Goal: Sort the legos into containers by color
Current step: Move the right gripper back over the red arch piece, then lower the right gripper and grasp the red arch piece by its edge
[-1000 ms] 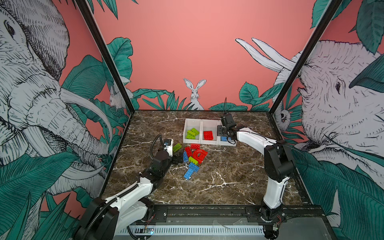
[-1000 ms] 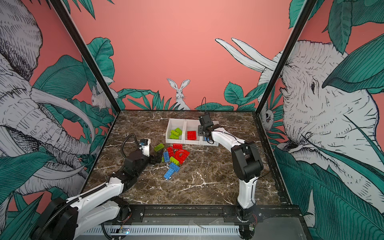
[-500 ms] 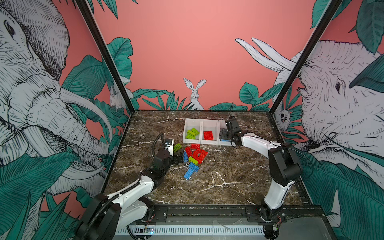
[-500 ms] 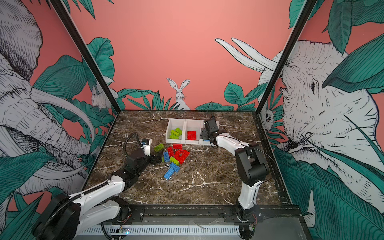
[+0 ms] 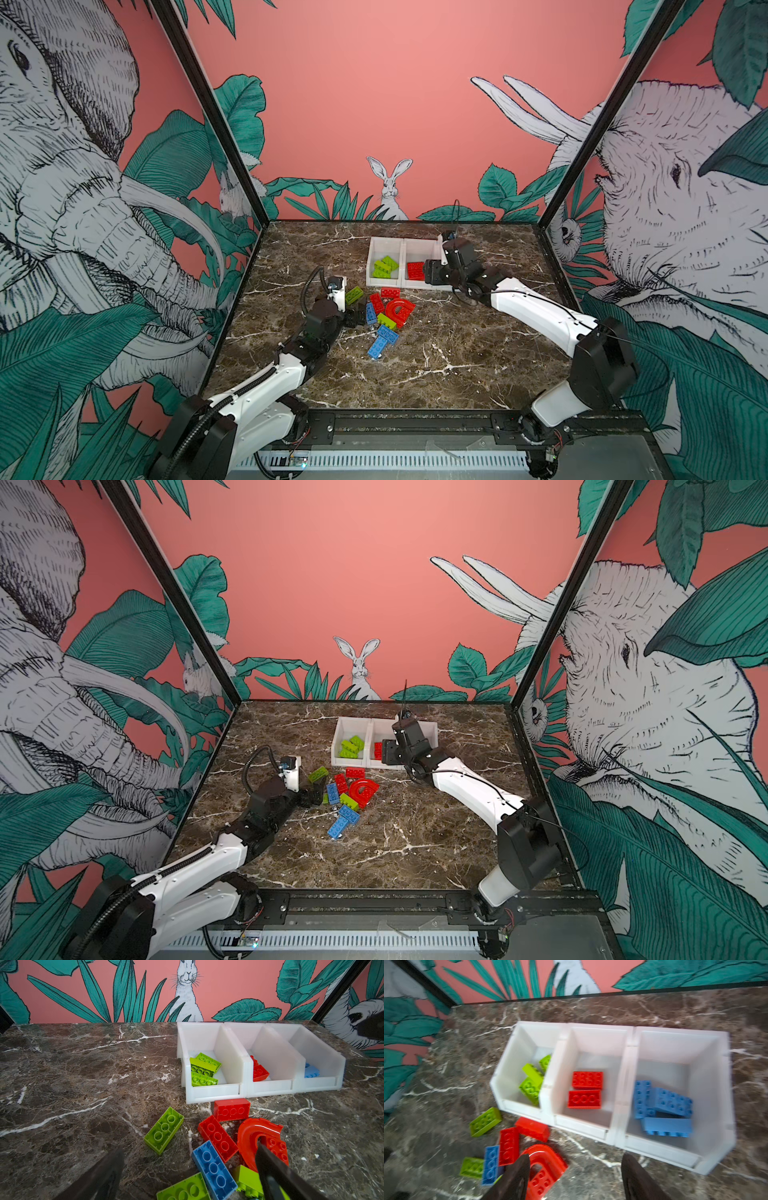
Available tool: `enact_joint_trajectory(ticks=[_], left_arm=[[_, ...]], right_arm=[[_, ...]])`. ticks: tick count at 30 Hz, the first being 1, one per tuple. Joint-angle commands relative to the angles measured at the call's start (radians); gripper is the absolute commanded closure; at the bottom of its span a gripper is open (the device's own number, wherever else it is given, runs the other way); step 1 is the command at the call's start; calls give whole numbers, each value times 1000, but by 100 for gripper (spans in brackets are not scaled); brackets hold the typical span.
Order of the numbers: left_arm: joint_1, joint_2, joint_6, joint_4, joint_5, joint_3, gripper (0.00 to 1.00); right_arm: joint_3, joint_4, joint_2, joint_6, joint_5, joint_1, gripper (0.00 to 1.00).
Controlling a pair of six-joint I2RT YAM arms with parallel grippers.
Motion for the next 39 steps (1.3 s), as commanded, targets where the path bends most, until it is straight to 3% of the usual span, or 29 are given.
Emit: enact_joint_trajectory(ticks=[1,8,23,28,39], left_arm=[[-1,-26,11,-7,-11,12,1],[-1,-19,10,-5,-7,12,1],[-1,-15,8,-4,1,14,1],[-1,-12,11,-5,-2,14,1],[-1,-7,9,-1,-1,14,1]], right_arm=[[48,-89,67,-27,-62,35,36],[80,-113,210,-17,-91,94,42],[84,-159,322,-84,-57,134,38],[151,-186,370,-121,-65,151,38],[185,-255,417,-107,42,160,38]])
